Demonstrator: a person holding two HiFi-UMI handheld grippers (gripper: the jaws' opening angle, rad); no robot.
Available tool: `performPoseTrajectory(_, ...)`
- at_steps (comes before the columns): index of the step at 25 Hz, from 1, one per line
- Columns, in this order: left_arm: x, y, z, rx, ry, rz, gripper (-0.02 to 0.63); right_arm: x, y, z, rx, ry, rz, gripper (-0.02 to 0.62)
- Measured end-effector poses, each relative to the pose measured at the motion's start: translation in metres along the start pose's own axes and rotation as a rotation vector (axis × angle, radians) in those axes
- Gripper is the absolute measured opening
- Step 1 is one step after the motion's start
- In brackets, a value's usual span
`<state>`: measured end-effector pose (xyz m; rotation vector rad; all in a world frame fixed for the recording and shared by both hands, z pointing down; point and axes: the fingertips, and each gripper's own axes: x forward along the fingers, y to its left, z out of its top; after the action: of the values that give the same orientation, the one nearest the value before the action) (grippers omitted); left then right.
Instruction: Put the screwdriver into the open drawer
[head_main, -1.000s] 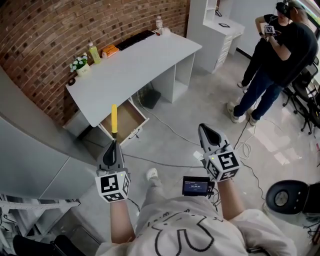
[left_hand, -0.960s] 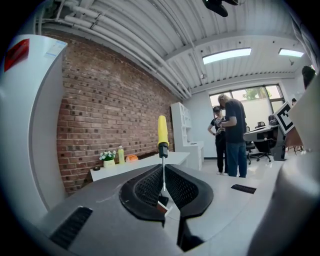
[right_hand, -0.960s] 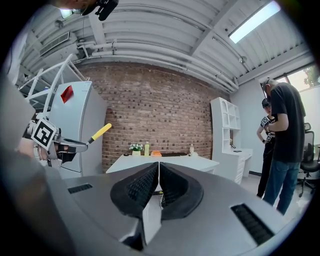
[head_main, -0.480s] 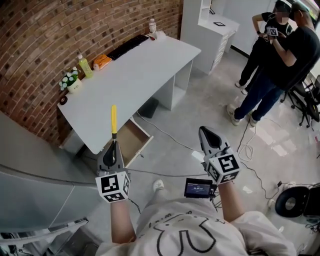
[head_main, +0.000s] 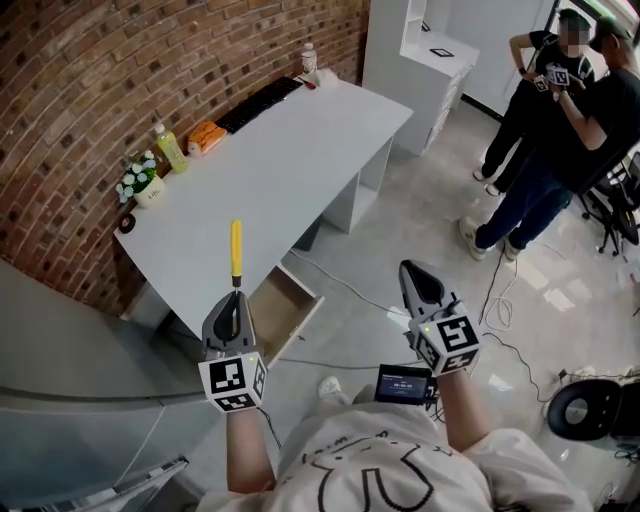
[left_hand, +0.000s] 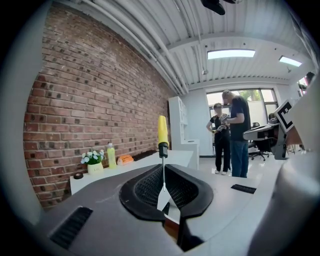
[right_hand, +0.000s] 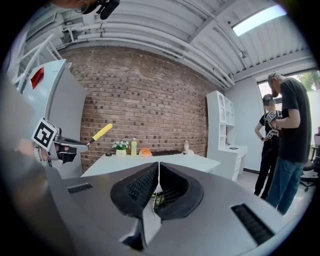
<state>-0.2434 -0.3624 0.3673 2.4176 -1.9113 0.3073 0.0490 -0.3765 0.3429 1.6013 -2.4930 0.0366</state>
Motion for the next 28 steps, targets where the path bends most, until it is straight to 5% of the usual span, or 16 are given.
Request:
performPoseTrajectory(12,0.035,0.015,-0.033,-0.006,0.051,-0.021,0.020,0.038,-0.002,-0.038,0.017,0.083,0.002,0.020)
performPoseTrajectory(28,0.072,-0.005,-0.141,-0.014,0.220,-0.081,0.020,0.084,0.002,-0.134,0.067,0.212,0.044,0.020)
